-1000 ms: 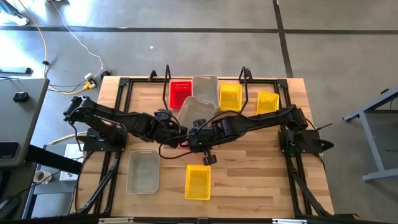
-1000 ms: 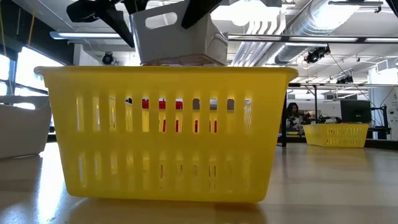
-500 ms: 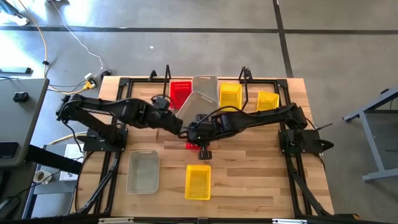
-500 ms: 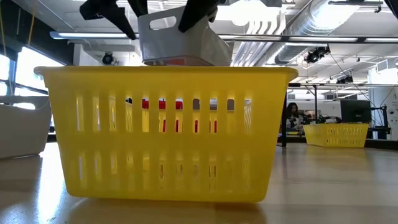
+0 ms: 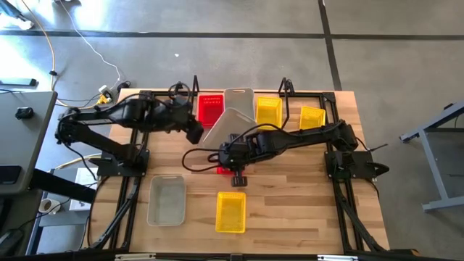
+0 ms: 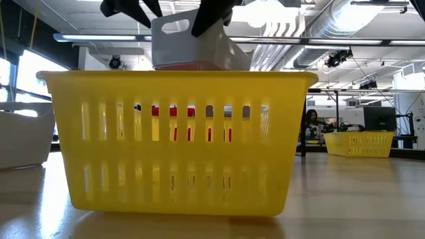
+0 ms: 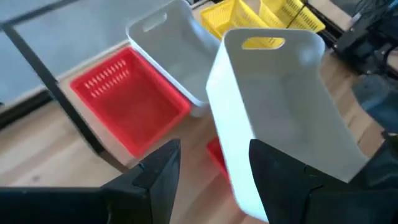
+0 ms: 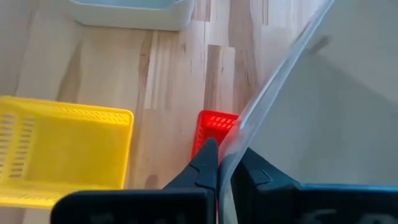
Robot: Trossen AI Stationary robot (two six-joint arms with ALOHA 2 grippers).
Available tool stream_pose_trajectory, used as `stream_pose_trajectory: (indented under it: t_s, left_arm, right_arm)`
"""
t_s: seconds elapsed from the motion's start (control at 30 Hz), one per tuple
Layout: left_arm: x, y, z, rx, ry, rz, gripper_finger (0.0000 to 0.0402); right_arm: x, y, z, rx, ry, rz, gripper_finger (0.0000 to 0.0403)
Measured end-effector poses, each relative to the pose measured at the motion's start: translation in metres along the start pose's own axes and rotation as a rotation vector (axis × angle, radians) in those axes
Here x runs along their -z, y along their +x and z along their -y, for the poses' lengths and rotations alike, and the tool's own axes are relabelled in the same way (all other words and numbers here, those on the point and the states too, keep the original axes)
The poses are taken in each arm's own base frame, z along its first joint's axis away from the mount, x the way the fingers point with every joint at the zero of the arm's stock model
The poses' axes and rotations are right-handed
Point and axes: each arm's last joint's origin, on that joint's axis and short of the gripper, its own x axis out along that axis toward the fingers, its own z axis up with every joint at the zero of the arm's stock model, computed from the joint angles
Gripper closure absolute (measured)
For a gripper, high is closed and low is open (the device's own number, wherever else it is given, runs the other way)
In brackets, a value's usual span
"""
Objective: Stack baskets on shelf by color
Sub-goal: Stack the top gray bin on the top of the other gray bin on the shelf
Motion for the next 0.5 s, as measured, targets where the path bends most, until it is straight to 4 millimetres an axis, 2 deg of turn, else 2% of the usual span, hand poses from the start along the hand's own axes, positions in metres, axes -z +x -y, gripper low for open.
stream_pose_trajectory:
  t_s: [0.2,0.5]
  left_arm:
    - [-0.006,-0.008,-0.014,0.024,0.09,0.007,0.0222]
    - [-0.01,-0.01,-0.023,0.043,0.204,0.004,0.0222]
  right_arm:
    - [0.002,0.0,0.0,0.006,-0.096,-0.026,0.0383]
    - [0.017,-0.001,0.008,0.05,-0.289,-0.191,0.0381]
